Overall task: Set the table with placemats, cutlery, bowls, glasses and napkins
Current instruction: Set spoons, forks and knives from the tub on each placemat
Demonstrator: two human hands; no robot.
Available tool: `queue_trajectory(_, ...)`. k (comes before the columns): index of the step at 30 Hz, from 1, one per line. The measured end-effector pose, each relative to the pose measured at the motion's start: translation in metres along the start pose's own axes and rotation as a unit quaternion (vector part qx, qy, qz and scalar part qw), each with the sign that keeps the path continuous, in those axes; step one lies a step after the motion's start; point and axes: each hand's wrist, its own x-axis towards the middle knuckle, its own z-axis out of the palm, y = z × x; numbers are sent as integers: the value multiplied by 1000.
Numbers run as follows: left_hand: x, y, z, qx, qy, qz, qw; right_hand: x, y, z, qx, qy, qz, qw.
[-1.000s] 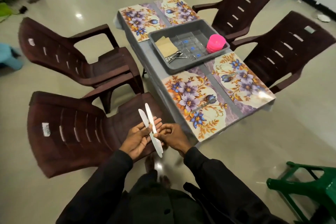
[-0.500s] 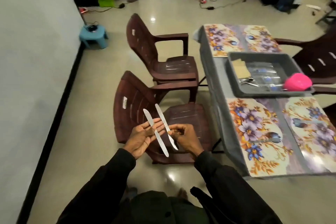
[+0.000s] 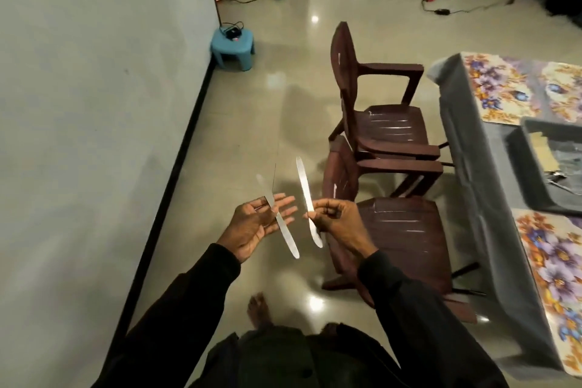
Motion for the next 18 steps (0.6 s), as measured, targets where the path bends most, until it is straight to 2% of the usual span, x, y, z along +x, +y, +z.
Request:
queue_trajectory(9, 25, 78, -55, -16, -19, -13, 1000, 74, -35, 57, -8, -36, 26, 999)
queue_trajectory(18, 134, 166, -89, 30, 5, -45, 999, 214, -70, 83, 1, -24, 14, 1000)
